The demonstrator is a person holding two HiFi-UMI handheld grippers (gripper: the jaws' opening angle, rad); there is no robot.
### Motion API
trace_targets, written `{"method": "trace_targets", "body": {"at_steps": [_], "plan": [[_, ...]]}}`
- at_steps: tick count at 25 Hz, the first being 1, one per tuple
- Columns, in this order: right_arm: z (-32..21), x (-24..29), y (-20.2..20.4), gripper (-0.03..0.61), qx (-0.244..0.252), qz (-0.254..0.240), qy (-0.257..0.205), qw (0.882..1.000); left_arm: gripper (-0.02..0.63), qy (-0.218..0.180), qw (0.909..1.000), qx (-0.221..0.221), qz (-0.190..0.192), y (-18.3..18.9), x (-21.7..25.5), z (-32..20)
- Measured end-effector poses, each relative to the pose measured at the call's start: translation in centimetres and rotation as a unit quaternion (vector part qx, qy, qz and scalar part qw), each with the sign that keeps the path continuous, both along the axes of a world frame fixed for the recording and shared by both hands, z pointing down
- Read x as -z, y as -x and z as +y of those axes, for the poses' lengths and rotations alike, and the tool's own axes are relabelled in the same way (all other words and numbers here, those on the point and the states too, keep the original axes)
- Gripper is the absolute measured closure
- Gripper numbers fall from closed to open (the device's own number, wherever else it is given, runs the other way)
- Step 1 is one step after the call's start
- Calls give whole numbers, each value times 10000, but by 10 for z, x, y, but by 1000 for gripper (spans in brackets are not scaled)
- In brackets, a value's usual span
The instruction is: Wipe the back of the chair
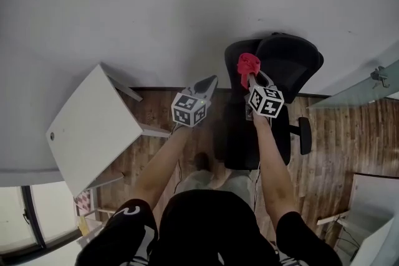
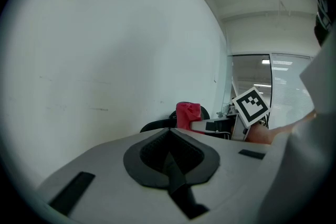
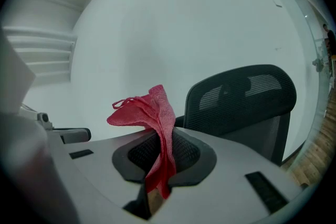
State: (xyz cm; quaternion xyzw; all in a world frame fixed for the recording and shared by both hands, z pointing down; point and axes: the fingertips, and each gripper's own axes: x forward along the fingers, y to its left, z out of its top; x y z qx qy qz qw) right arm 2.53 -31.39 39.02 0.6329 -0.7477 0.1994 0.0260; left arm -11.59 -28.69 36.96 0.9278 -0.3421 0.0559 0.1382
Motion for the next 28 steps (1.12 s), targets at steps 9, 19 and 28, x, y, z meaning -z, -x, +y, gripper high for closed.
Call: {"method": "trace_targets", "body": {"at_steps": [9, 19, 28], "plan": [[-33, -52, 31, 511, -55, 85, 165, 9998, 589, -9, 9997, -167, 149, 21, -35, -46], [-64, -123, 40, 511, -162, 336, 298, 9989, 589, 100, 9991, -324, 247, 19, -81, -63], [-94, -159, 26, 509, -326, 523, 309, 9976, 589, 97, 9993, -356, 93, 18, -108, -75]]}}
